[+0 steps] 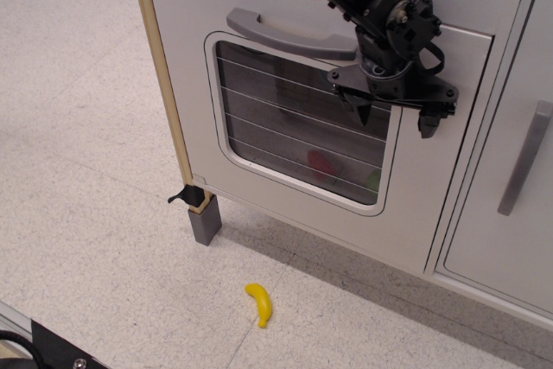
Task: Close oven
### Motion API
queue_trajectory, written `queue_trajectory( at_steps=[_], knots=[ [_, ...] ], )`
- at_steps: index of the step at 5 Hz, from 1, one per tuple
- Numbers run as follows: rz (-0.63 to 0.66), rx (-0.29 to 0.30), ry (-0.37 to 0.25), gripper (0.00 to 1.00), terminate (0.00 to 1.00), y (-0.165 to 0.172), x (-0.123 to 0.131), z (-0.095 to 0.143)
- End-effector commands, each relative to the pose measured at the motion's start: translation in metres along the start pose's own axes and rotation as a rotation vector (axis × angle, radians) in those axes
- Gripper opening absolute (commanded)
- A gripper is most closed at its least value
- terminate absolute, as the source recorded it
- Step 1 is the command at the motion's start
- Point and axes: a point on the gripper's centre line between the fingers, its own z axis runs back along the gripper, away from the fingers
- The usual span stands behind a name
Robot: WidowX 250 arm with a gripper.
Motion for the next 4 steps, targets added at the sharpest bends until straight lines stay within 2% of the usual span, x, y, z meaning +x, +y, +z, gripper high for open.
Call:
queue_trajectory(
  at_steps=[1,2,3,4],
  knots=[
    [0.001,-0.033,-0.054,1.0,0.0,-0.009,0.02,0.012],
    [-0.003,-0.051,0.004,1.0,0.0,0.0,0.01,0.029],
    [0.0,-0.041,0.047,1.0,0.0,0.01,0.002,0.044],
    [0.0,-0.041,0.047,1.0,0.0,0.01,0.002,0.044]
  ],
)
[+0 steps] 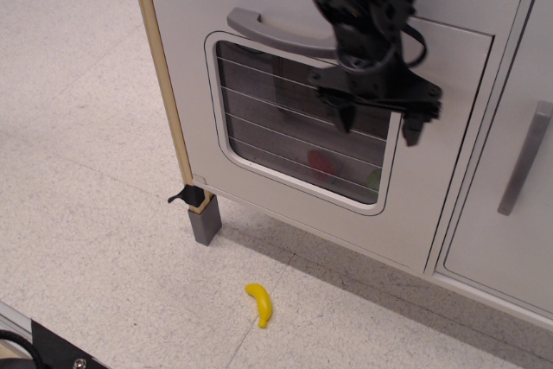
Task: Close oven
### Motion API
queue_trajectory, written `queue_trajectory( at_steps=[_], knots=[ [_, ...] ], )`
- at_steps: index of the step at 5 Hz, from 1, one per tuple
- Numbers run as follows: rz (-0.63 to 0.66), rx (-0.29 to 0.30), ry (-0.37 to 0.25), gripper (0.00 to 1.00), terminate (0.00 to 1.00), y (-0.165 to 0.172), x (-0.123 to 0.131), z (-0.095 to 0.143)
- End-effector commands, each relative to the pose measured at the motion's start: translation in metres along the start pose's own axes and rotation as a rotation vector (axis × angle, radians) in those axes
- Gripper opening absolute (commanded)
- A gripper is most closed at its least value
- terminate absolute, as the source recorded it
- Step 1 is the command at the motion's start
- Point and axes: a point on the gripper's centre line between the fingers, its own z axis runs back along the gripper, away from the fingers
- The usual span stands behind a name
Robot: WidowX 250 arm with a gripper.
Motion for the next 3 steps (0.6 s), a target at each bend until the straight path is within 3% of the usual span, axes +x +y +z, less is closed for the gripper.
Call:
queue_trajectory(
  at_steps=[1,2,3],
  knots=[
    [0.0,-0.013,-0.051,1.0,0.0,-0.0058,0.016,0.0186],
    [0.0,-0.013,-0.051,1.0,0.0,-0.0058,0.016,0.0186],
    [0.0,-0.013,-0.051,1.0,1.0,-0.0058,0.016,0.0186]
  ],
)
